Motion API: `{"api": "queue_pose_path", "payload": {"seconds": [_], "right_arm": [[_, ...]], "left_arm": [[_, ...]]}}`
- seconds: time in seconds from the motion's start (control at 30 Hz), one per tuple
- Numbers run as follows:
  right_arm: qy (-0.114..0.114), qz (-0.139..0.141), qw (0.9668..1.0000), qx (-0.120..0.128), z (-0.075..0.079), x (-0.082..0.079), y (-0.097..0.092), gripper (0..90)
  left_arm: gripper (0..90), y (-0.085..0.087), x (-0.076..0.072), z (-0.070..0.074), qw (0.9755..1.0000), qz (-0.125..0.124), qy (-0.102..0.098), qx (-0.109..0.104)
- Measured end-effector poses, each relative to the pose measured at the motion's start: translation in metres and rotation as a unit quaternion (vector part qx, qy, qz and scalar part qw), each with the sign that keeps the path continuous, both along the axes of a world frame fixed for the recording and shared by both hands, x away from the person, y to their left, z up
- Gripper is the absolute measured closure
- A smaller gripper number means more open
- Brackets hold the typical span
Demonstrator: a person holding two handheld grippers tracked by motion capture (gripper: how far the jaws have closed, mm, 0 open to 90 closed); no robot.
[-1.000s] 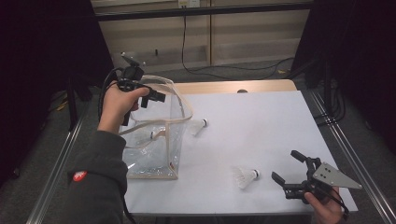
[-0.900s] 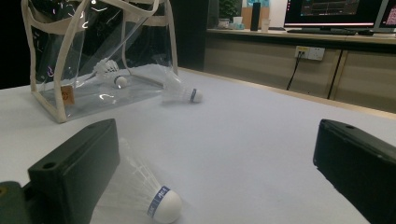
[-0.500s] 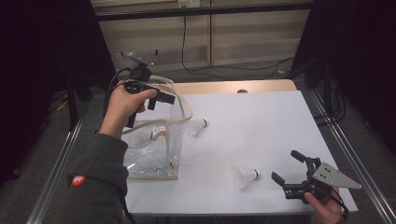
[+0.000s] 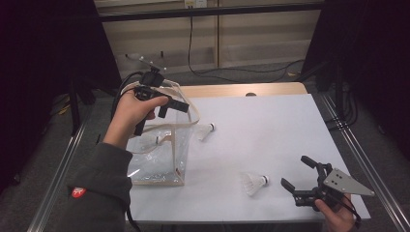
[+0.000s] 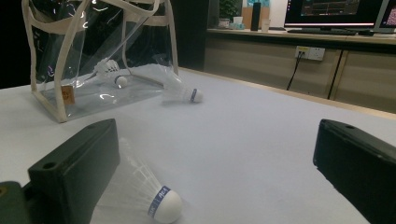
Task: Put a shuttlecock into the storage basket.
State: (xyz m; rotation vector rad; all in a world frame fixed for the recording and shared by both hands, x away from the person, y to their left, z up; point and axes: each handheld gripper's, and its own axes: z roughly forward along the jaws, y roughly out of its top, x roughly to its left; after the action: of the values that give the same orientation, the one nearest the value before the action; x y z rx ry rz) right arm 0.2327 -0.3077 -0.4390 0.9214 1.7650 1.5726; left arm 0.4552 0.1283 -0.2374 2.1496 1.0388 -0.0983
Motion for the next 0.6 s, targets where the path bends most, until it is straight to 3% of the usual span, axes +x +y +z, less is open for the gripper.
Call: {"api": "queue_pose_path", "payload": {"seconds": [0.2, 0.6], "right_arm": [[-0.002, 0.0, 1.0, -0.001, 0.0, 0.0, 0.0, 0.3], [-0.001, 0.0, 1.0, -0.001, 0.0, 0.0, 0.0, 0.3]], "left_arm": [[40.2, -0.007, -0.004, -0.001, 0.9999, -0.016, 0.003, -0.002], [33.4, -0.03, -0.018, 0.0, 0.9988, -0.047, -0.008, -0.011]]}}
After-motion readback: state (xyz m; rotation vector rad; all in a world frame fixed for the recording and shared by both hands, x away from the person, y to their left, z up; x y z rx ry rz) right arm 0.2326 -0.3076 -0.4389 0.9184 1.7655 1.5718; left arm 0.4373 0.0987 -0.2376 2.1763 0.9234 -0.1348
